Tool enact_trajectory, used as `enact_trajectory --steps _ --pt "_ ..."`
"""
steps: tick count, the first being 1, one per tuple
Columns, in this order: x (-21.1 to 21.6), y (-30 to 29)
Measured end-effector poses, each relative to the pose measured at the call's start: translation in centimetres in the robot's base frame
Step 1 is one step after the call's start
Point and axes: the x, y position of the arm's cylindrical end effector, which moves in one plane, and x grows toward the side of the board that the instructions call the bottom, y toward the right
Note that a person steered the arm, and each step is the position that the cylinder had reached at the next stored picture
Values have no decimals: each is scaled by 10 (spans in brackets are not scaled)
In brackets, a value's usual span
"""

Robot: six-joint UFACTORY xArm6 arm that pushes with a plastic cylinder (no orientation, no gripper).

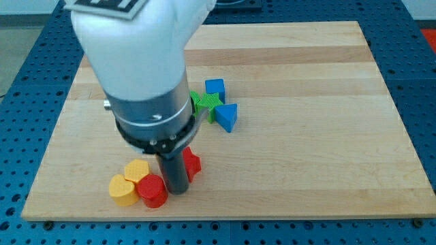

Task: Move the red star towards the red circle

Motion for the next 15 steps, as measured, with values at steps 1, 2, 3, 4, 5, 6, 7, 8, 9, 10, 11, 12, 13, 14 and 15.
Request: enact_trajectory --steps 1,2,3,4,5,6,7,8,9,10,11,12,13,14,15 --pt "-10 0" --pt "-38 -8" --pt "-67 -20" --pt "-78 -45" --pt "-78 1" --pt "-76 63" --pt "-36 161" --pt "-21 187" --pt "-21 187" --pt "-30 187" --pt "-31 187" --pt "-36 167" --pt "-39 161" --pt "-40 160" --pt "-49 146"
